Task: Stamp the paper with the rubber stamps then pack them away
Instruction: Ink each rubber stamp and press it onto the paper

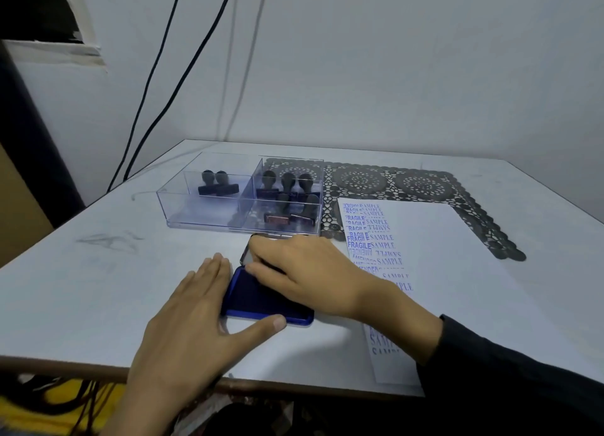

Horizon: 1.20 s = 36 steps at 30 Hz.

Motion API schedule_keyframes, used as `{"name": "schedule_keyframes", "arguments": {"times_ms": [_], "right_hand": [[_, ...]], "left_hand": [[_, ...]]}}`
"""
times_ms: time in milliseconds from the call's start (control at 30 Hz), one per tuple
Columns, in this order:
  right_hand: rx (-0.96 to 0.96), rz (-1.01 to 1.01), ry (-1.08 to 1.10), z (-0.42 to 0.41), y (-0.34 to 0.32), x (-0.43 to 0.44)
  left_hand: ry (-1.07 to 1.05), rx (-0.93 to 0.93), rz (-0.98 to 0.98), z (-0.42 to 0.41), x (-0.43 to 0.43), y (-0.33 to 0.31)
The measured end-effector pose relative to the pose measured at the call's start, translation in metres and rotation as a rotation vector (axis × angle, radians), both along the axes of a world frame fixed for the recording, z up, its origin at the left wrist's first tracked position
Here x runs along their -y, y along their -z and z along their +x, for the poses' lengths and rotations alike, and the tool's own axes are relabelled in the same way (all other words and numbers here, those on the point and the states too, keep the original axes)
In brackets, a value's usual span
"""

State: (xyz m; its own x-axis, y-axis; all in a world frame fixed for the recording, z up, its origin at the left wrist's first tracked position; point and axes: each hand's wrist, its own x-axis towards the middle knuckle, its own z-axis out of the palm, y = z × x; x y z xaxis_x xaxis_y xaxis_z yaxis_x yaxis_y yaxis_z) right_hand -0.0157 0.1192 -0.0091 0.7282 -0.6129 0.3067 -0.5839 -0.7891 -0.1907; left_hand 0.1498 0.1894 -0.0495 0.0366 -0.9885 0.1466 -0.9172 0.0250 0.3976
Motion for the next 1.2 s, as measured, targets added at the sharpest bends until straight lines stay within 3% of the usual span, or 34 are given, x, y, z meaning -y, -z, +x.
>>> {"name": "schedule_keyframes", "arguments": {"times_ms": [167,300,400,500,633,767,933,1200], "right_hand": [[0.015,-0.048,-0.01,-0.001,-0.001,-0.006],[0.028,0.074,0.019,-0.011,-0.008,-0.006],[0.188,0.172,0.071,-0.036,-0.021,-0.001],[0.276,0.129,0.127,-0.072,-0.027,0.0],[0.297,0.026,0.238,-0.11,-0.015,-0.004],[0.256,-0.025,0.254,-0.133,-0.001,-0.008],[0.224,-0.055,0.249,-0.142,0.009,-0.008],[0.184,-0.06,0.243,-0.138,0.016,-0.006]], "left_hand": [[-0.01,-0.006,0.003,-0.002,-0.002,-0.003],[0.001,-0.104,-0.039,-0.002,-0.005,-0.003],[0.029,-0.258,-0.09,-0.008,-0.011,-0.006],[0.119,-0.306,-0.169,-0.032,-0.018,-0.01],[0.356,-0.18,-0.298,-0.086,-0.017,0.004],[0.434,-0.067,-0.316,-0.126,-0.014,0.012],[0.399,0.115,-0.259,-0.129,-0.009,0.021],[0.373,0.178,-0.255,-0.13,-0.01,0.023]]}}
